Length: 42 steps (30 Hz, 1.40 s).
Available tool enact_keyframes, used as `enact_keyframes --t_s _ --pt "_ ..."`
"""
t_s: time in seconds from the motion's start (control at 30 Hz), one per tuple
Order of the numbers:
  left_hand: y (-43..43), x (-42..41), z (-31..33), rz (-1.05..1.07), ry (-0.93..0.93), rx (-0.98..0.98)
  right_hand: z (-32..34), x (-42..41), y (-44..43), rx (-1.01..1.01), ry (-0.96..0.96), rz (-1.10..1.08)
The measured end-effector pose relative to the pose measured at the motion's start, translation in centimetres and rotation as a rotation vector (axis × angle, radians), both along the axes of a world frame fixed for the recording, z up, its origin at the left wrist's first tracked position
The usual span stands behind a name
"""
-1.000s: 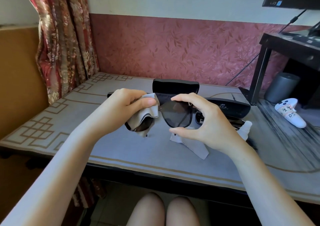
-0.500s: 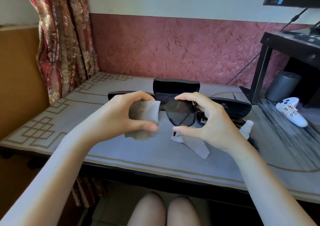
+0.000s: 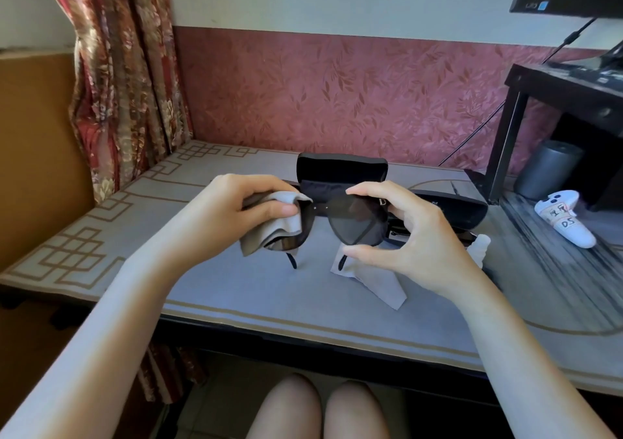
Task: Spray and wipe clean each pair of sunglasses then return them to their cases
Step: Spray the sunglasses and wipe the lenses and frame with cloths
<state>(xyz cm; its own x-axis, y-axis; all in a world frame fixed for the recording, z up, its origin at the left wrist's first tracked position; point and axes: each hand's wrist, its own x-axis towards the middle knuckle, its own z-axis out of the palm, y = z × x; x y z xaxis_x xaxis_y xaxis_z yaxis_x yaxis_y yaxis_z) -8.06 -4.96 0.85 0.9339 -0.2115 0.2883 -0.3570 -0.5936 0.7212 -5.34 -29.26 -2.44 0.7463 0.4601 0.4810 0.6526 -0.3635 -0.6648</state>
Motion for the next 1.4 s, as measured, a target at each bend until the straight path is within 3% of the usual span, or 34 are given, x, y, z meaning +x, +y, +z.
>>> enact_keyframes --t_s 0.33,0.73,0.87,0.97,1.4 --pt "1.2 -0.7 -0.2 -0.072 0.063 -0.046 0.0 -0.2 -0.3 0.088 0.061 0.017" --pt "-1.0 -0.1 -0.6 0.043 -0.02 0.038 -0.2 -0.4 0.7 0.016 -0.046 0.022" --pt "-1.2 -0.1 -0.3 -0.006 -0.007 -0.081 -0.3 -0.6 0.7 0.007 -0.06 0.027" --pt "-1.2 0.2 -0.5 0.067 -0.08 -0.034 -0.2 -0.7 0.7 0.011 -0.059 0.028" --pt "0.0 0.5 -0.7 0.032 0.011 -0.104 -0.3 -0.8 0.3 0.042 -0.009 0.035"
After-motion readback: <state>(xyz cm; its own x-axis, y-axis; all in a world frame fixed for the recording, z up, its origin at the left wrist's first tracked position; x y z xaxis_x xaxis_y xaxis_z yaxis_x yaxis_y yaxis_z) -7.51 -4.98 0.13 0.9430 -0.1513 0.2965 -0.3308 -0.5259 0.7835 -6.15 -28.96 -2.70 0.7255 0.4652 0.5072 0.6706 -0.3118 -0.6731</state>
